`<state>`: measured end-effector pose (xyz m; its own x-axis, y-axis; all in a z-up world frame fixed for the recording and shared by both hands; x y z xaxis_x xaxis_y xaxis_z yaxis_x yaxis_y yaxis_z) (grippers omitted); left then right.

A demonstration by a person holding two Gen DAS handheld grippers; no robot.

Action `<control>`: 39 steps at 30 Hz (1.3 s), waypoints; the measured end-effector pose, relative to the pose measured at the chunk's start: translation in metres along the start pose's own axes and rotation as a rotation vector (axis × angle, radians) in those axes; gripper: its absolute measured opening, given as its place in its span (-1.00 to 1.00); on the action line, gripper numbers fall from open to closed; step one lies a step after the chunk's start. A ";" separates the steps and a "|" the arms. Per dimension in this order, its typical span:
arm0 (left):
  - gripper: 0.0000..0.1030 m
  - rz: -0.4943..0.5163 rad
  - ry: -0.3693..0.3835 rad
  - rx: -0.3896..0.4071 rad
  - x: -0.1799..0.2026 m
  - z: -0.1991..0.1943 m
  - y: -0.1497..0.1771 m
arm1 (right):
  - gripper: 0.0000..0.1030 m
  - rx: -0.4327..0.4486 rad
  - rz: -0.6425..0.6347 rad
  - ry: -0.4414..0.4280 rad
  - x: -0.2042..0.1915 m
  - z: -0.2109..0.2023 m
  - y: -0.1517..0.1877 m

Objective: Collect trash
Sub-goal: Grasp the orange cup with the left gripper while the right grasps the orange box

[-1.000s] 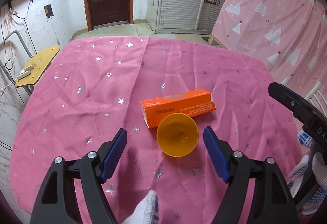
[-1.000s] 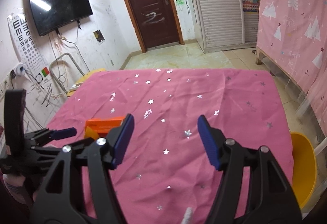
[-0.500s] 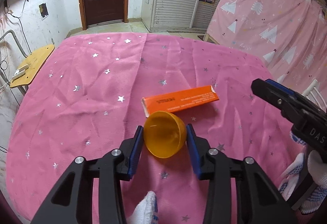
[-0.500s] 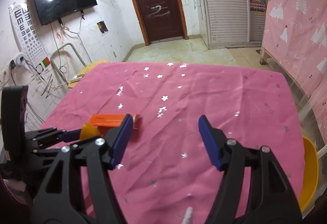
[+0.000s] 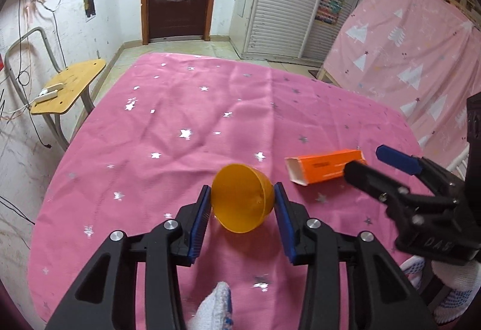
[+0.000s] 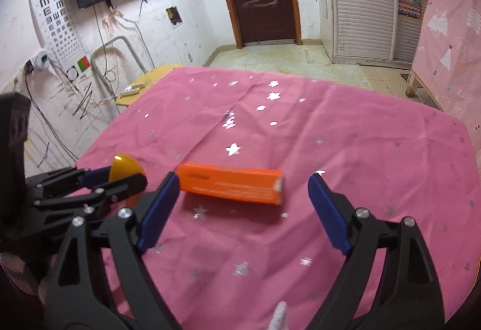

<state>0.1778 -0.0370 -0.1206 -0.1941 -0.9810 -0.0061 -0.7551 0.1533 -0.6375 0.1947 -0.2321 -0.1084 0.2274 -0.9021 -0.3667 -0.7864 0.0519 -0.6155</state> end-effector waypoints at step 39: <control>-0.34 0.045 -0.016 0.002 0.016 0.001 -0.011 | 0.72 0.085 0.043 0.077 0.027 -0.026 -0.028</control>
<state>0.1841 -0.0543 -0.1147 -0.2184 -0.9747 -0.0470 -0.7443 0.1976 -0.6380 0.2078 -0.2695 -0.0831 0.1469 -0.9285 -0.3411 -0.7424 0.1244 -0.6583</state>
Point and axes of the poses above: each gripper's, at about its wrist camera, not at the fingertips, and z roughly the way its jaws point, x to its right, y to its underside, the point moved 7 cm from there along z, roughly the way its jaws point, and after that the axes turned 15 degrees about z, right-handed, at the moved point
